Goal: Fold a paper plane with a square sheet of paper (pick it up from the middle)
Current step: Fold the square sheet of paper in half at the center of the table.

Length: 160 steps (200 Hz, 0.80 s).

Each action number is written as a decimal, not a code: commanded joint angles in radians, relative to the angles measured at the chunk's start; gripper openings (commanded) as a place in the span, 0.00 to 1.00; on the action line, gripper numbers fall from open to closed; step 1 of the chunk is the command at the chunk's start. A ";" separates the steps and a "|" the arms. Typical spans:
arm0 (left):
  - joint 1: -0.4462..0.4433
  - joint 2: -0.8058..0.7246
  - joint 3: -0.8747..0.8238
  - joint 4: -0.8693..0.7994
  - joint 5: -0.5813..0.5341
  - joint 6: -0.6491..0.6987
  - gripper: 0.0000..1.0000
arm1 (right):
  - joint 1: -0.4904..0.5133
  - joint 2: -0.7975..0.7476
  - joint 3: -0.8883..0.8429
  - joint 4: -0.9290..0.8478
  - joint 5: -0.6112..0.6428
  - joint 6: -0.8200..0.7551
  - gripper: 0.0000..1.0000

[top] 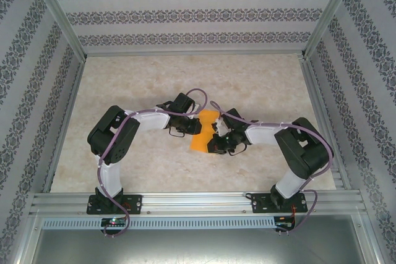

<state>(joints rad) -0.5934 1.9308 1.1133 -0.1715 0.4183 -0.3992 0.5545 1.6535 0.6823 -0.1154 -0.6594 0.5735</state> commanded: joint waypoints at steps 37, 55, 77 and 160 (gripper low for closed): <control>0.022 0.051 -0.063 -0.179 -0.070 0.020 0.17 | 0.005 -0.065 -0.125 -0.024 0.039 0.033 0.02; 0.023 0.050 -0.063 -0.180 -0.072 0.022 0.17 | 0.005 -0.114 -0.129 -0.024 0.030 0.052 0.01; 0.023 0.051 -0.062 -0.177 -0.065 0.021 0.17 | 0.025 -0.195 -0.073 -0.050 0.035 0.072 0.01; 0.022 0.048 -0.063 -0.174 -0.062 0.022 0.17 | -0.019 0.002 0.056 -0.048 0.078 0.018 0.02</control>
<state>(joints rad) -0.5919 1.9297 1.1122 -0.1711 0.4225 -0.3992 0.5385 1.6062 0.7059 -0.1165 -0.6041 0.6315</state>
